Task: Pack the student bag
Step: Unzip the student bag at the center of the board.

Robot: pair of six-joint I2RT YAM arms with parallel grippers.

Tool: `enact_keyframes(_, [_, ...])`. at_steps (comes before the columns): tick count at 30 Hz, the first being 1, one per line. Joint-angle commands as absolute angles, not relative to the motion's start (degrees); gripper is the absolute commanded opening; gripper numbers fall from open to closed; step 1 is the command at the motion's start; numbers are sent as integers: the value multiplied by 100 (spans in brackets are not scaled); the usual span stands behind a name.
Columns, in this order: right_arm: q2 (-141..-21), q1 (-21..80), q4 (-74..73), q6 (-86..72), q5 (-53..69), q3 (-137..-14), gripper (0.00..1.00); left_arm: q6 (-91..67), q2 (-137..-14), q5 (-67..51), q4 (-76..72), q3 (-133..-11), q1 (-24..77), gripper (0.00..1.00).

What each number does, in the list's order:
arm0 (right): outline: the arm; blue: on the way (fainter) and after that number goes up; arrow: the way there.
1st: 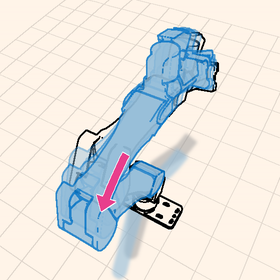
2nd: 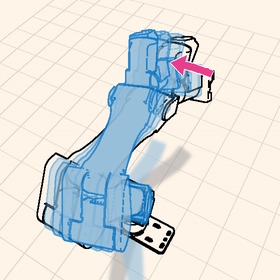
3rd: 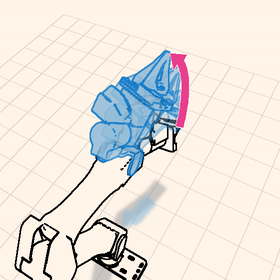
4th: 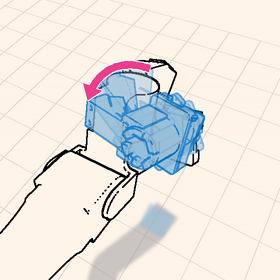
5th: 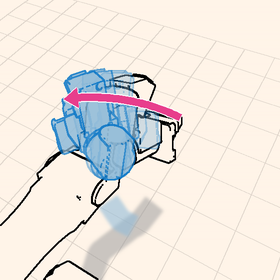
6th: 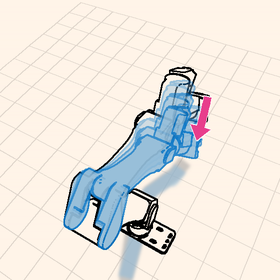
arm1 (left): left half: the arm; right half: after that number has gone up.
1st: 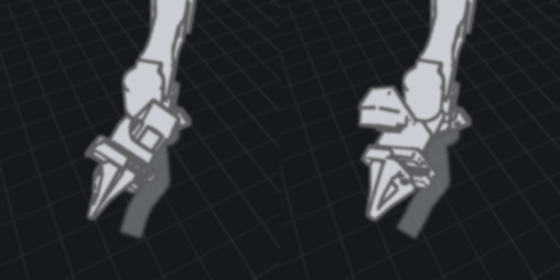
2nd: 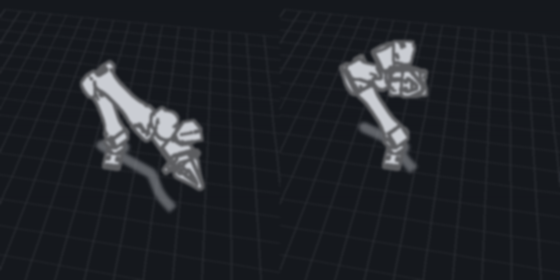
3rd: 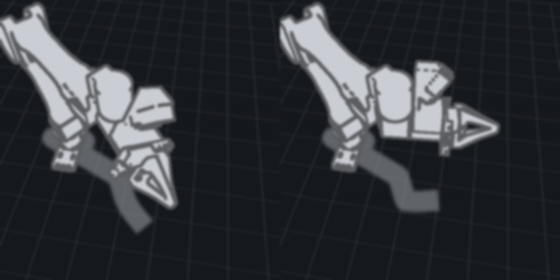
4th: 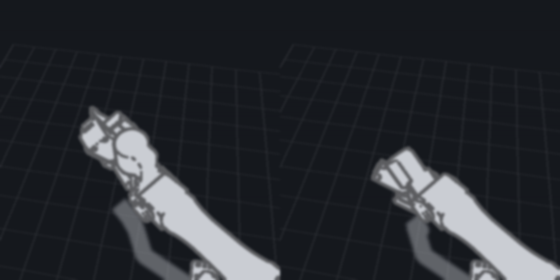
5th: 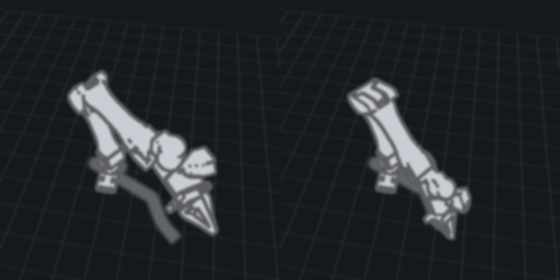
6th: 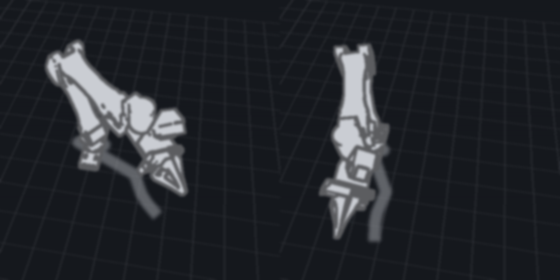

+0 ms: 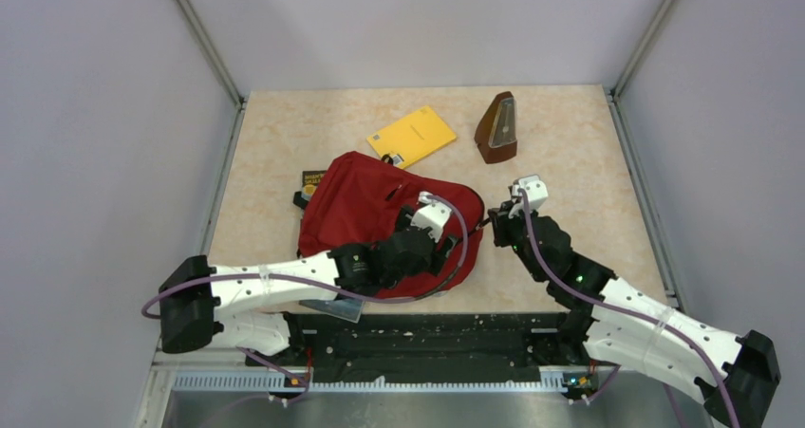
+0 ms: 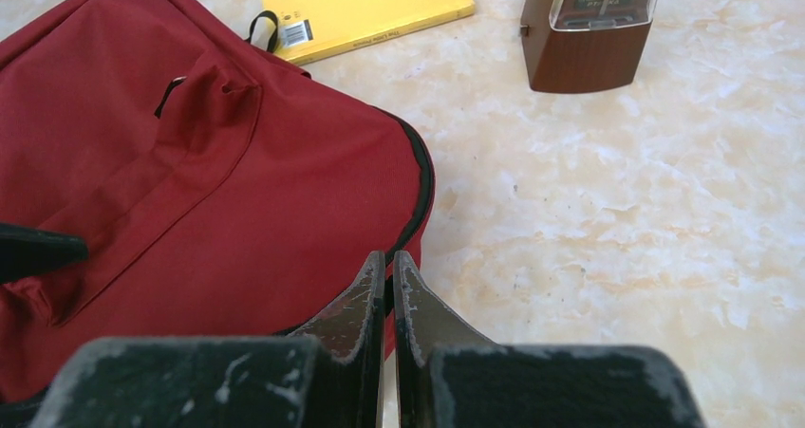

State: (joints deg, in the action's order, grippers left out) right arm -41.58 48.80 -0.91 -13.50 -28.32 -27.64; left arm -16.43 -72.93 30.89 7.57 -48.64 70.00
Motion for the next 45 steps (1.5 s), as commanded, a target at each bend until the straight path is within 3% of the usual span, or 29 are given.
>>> enact_keyframes(1, [-4112, 4808, 18, -1256, -2830, -2948, 0, -1517, -7406, 2551, 370, -4835, 6983, 77])
enact_keyframes(5, [-4177, 4810, 41, -1264, -2824, -2936, 0, -1503, -7541, 2192, 269, -4774, 6976, 75])
enact_keyframes(7, [-4220, 4809, 77, -1266, -2786, -2949, 0, -1503, -7601, 1992, 139, -4749, 6966, 67])
enact_keyframes(14, [-4523, 4808, 204, -1262, -2676, -3182, 0, -1453, -7473, 2513, 430, -4980, 6921, 2])
enact_keyframes(20, [-4932, 4811, 209, -1238, -2799, -3530, 0, -1367, -6468, 3241, 1130, -5234, 6797, 0])
enact_keyframes(28, [-5733, 4775, 116, -1021, -3146, -4285, 0, -1366, -5419, 2670, 2368, -5654, 5821, 0])
enact_keyframes(45, [-7842, 3890, 844, -401, -867, -5540, 0, -213, -4197, 3764, 2801, -6053, 5563, 0])
